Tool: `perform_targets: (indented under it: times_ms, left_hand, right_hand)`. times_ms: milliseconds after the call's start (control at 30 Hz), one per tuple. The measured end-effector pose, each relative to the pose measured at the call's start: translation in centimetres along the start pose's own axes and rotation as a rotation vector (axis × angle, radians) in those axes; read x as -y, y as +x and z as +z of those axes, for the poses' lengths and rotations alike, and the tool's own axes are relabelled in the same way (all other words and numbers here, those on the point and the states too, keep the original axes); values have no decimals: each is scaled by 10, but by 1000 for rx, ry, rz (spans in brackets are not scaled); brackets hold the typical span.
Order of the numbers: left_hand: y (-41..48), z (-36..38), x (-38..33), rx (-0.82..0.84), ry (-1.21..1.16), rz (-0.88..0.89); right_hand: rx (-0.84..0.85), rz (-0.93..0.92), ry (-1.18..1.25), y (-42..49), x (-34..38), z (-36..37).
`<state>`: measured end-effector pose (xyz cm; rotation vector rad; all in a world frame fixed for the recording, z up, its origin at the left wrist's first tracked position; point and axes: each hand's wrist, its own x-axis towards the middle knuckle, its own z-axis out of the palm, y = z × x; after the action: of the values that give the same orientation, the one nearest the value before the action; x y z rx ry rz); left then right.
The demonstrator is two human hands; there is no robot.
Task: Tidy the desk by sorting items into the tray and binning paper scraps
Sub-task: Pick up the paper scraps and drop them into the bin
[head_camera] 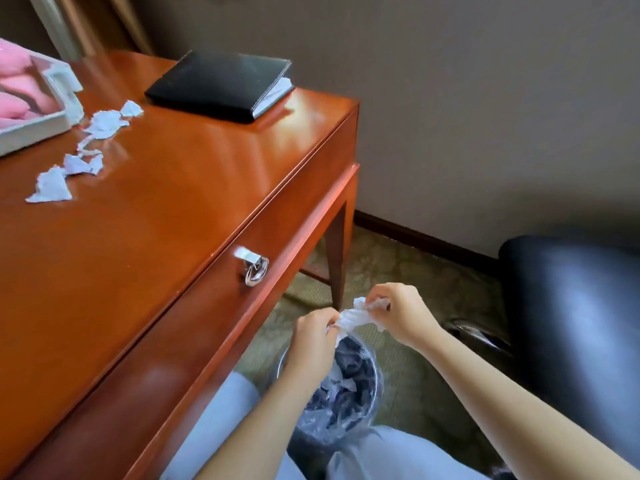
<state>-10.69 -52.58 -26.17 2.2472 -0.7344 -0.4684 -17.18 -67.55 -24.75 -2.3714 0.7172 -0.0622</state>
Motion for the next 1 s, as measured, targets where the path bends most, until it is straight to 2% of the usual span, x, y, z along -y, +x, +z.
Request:
perform_targets:
  times_ms: [367, 500, 633, 767, 1000]
  left_hand:
    - [28, 48, 71, 154, 8, -249]
    - [29, 53, 83, 231, -14, -282]
    - [25, 51, 86, 318, 45, -260]
    - [22, 42, 79, 371, 114, -231]
    - [9, 14, 48, 423, 306, -44]
  right_hand:
    - [244, 249, -21, 11, -37, 101]
    - [331, 314, -33, 12, -38, 119]
    - [419, 288, -85, 12, -37, 123]
    - [384, 282, -105, 13, -32, 115]
    - [336, 216, -178, 11, -11, 74]
